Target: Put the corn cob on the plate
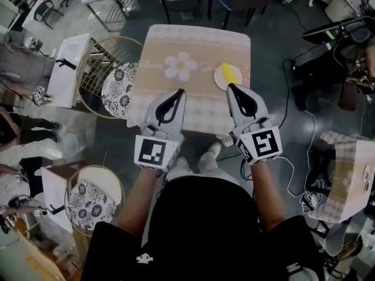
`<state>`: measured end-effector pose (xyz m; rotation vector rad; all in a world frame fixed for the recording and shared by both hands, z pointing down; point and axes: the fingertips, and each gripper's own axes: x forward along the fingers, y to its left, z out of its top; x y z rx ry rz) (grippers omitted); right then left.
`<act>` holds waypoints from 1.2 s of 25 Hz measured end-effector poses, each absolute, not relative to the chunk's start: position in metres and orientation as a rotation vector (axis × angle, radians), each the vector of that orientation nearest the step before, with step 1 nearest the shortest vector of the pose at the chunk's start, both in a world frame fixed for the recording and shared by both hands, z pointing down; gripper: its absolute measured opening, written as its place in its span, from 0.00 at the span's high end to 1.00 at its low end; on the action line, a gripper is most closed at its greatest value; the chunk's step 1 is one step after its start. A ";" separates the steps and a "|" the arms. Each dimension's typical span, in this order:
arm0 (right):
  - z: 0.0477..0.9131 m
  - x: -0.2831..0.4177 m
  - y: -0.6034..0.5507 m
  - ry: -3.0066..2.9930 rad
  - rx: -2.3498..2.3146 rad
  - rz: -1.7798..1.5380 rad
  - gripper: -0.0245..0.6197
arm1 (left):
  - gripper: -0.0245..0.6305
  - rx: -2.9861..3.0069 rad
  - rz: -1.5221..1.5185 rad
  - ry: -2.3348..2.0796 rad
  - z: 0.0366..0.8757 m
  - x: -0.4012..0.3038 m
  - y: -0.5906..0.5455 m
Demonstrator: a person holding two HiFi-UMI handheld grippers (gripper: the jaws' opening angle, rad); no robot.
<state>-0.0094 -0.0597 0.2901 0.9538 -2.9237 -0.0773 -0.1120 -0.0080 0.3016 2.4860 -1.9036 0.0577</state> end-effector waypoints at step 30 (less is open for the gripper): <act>0.280 -0.030 0.046 -2.845 1.096 -0.111 0.96 | 0.95 2.588 -0.008 -1.774 0.280 -0.133 0.079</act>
